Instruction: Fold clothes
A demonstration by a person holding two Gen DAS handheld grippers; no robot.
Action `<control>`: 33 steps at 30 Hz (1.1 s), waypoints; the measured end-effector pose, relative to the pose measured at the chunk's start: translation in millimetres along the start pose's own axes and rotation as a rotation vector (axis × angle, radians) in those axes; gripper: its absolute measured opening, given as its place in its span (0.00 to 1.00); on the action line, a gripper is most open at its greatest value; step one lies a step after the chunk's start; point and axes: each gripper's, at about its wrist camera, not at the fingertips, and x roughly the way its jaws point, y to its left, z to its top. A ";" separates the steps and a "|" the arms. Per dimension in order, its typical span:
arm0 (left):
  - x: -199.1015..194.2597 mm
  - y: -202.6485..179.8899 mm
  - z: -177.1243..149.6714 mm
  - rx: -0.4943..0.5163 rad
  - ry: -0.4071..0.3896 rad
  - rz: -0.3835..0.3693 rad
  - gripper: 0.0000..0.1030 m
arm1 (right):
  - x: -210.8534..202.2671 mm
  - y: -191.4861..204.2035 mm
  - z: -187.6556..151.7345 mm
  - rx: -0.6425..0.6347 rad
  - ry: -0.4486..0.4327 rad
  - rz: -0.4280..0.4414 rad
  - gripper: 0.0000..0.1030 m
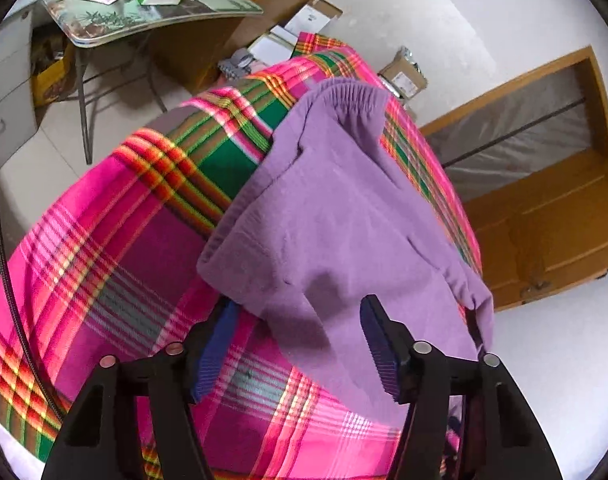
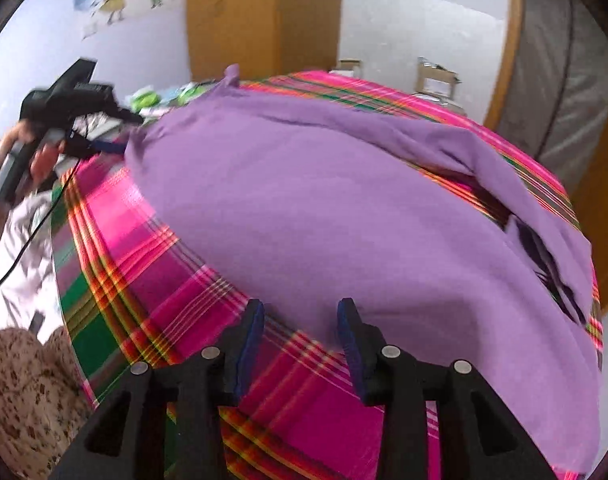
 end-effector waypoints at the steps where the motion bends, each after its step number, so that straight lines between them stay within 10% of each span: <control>1: 0.1 0.0 0.7 0.002 0.002 0.001 0.43 | 3.3 1.1 2.1 -0.017 0.001 -0.003 0.40; 7: -5.5 3.0 3.5 0.000 -0.019 -0.034 0.09 | 15.0 3.4 14.2 -0.065 0.015 -0.008 0.42; 33: -49.1 -15.0 11.7 0.020 -0.131 -0.141 0.07 | 44.3 74.2 47.1 -0.274 -0.003 -0.151 0.42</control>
